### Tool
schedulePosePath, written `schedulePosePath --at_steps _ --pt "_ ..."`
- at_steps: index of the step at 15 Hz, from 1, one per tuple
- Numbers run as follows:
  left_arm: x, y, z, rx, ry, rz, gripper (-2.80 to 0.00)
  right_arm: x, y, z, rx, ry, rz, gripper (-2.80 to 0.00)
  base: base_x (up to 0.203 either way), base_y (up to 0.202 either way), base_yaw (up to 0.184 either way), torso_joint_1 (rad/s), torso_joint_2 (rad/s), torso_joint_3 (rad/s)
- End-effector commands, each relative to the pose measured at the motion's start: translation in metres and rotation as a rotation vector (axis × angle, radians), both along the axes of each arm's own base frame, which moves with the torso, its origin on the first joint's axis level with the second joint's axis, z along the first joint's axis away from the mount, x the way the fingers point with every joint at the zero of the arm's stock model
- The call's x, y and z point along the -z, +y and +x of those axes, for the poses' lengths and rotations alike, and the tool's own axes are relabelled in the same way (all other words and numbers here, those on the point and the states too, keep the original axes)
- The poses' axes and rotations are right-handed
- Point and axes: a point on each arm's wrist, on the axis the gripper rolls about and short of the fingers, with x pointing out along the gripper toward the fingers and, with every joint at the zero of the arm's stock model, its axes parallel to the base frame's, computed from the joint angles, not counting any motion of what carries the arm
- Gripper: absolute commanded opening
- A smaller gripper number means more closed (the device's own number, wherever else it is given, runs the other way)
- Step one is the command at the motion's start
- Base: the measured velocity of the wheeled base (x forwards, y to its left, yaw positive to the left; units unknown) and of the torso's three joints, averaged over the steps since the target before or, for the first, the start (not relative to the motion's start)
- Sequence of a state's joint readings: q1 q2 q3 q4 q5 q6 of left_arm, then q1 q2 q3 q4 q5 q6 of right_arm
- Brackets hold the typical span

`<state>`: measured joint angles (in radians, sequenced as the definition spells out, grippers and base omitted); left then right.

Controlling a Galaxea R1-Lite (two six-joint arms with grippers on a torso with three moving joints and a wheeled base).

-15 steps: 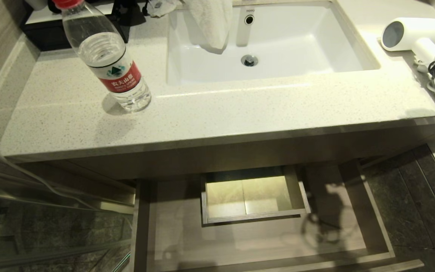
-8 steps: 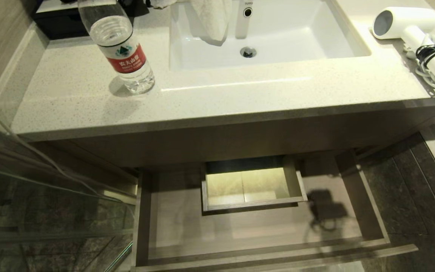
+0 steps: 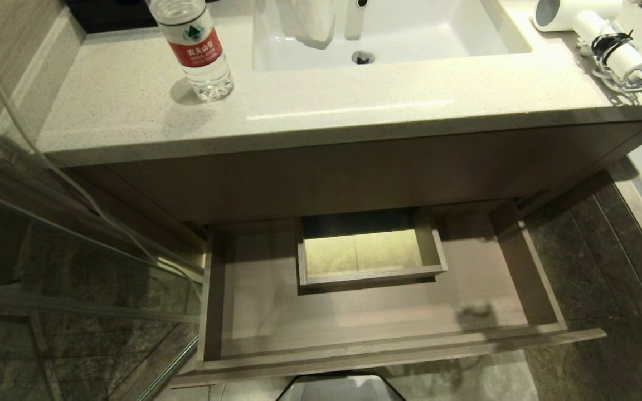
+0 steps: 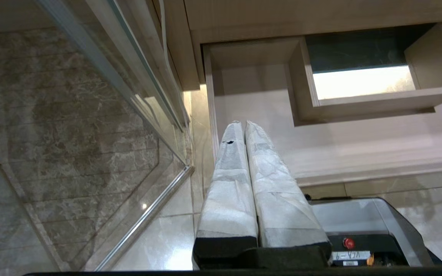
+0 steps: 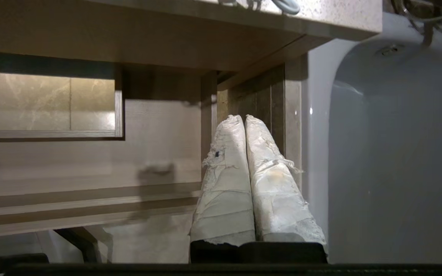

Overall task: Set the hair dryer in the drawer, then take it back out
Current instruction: Close the drawer

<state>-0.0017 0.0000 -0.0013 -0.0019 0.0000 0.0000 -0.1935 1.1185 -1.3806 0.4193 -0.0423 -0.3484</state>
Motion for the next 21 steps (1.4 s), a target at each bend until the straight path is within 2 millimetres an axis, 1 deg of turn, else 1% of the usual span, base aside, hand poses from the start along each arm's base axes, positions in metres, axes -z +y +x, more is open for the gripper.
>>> schedulePosePath --at_steps 1,9,13,21 --pt "0.000 0.000 0.000 0.000 -0.001 0.000 -2.80 0.002 0.000 -0.001 0.006 -0.011 0.017 -2.80 0.000 0.000 0.000 -0.208 0.31 0.081" --pt "0.000 0.000 0.000 0.000 0.000 0.000 -2.80 0.012 0.001 -0.009 0.008 -0.011 0.018 -2.80 0.000 0.000 0.000 -0.201 0.36 0.162" --pt "0.000 0.000 0.000 0.000 -0.001 0.000 -2.80 0.016 0.002 -0.011 0.008 -0.010 0.018 -2.80 0.000 0.000 0.000 -0.284 0.53 0.237" --pt "0.000 0.000 0.000 0.000 0.000 0.000 -2.80 0.020 0.001 -0.010 0.010 -0.005 0.018 -2.80 0.000 0.000 0.000 -0.300 0.53 0.226"
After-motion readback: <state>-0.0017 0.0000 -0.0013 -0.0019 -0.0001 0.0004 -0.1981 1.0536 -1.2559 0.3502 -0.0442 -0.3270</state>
